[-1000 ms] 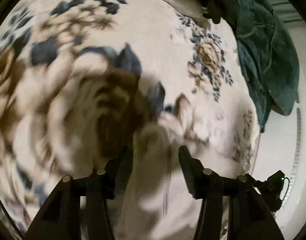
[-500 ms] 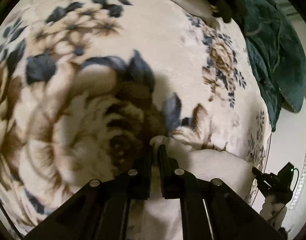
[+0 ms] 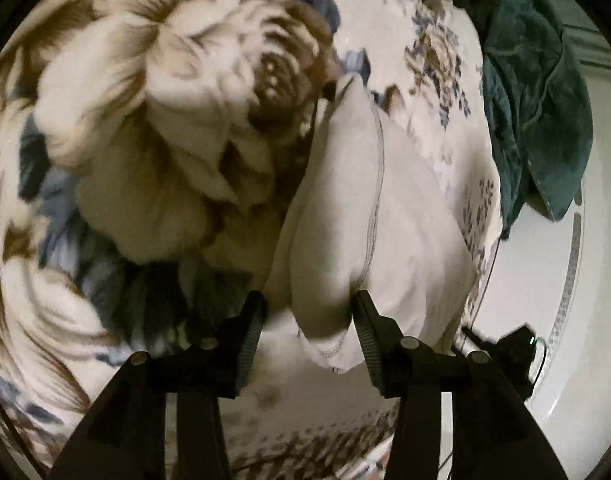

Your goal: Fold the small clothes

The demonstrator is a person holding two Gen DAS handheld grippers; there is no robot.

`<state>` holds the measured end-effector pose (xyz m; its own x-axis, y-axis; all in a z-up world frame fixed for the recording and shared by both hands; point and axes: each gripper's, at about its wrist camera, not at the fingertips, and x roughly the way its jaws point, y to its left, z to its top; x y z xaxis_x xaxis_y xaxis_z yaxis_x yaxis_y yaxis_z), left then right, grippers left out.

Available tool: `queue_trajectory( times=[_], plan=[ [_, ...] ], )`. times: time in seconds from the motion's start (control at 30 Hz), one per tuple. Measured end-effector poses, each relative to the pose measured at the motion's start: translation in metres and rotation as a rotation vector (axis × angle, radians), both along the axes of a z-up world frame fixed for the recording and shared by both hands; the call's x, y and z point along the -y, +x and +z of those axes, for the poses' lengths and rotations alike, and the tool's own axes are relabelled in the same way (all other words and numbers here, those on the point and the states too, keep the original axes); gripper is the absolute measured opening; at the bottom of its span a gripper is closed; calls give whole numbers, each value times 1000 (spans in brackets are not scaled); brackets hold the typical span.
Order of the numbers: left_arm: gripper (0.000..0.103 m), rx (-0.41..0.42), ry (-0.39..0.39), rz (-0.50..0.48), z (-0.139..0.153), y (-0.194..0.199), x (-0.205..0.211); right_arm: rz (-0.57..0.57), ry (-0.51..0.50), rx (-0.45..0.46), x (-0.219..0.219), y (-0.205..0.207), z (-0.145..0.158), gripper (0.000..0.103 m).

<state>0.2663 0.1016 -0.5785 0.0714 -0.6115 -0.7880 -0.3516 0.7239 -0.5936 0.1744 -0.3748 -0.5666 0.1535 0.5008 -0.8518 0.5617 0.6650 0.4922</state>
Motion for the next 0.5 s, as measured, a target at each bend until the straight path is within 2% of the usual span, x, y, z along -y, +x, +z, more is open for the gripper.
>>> queue_trajectory(
  times=[0.03,0.07,0.1,0.13,0.23,0.3,0.37,0.47,0.5],
  plan=[
    [34,18,5,15,3,-2,0,0,9,-10,-3,-5,-4,54],
    [8,39,18,21,7,-5,1,-4,23,-20,-7,-10,-8,53],
    [5,45,40,20,9,-4,1,-12,18,-18,-10,-14,-9,34],
    [5,54,62,20,12,-6,0,-17,2,-11,-13,-18,-9,5],
    [4,72,118,31,19,-11,-10,-34,-37,4,-12,-25,-5,5],
    [4,56,121,32,14,-11,-16,-61,-71,-4,-5,-29,-5,5],
    [4,46,101,15,12,-10,-15,-62,-51,-12,1,-27,-8,5],
    [8,44,60,-16,19,-6,-11,6,-31,-16,-2,-18,-7,6],
    [10,45,54,-15,21,-6,-11,18,-29,-17,-2,-16,-5,10]
  ],
)
